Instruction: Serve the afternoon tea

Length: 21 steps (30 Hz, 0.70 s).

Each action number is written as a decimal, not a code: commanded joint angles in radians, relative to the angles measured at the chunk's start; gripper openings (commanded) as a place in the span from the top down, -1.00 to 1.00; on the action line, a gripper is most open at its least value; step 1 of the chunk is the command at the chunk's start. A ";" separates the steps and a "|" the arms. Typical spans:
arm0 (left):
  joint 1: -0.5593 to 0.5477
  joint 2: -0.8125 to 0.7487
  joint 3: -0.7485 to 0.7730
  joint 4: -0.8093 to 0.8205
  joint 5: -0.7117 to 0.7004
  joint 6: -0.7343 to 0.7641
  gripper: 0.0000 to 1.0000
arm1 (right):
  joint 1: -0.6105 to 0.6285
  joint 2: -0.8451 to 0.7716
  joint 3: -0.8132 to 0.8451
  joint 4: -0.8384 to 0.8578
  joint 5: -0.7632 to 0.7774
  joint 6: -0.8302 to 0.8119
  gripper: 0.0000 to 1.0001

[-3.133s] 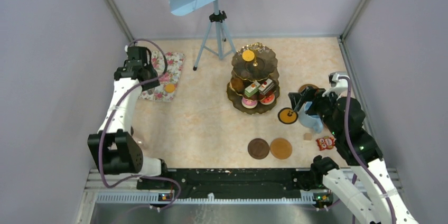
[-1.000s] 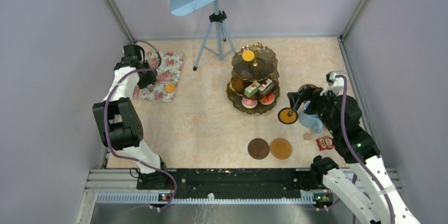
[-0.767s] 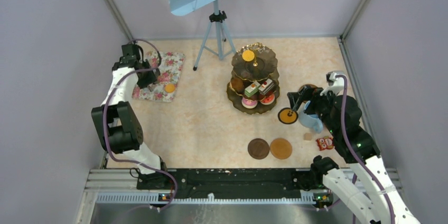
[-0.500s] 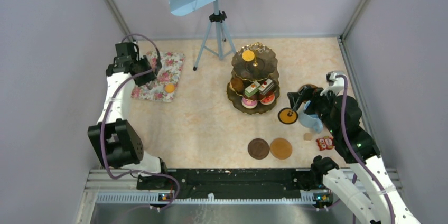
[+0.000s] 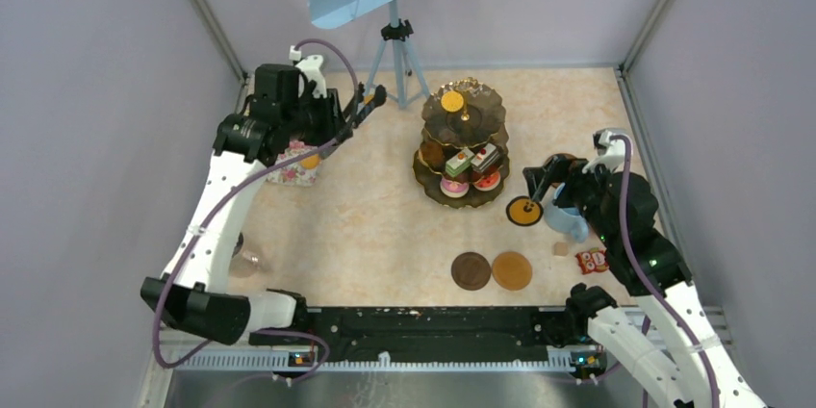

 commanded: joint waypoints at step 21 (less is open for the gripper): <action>-0.400 -0.080 0.098 0.093 0.202 0.008 0.49 | 0.011 0.001 0.073 0.012 0.030 -0.007 -0.92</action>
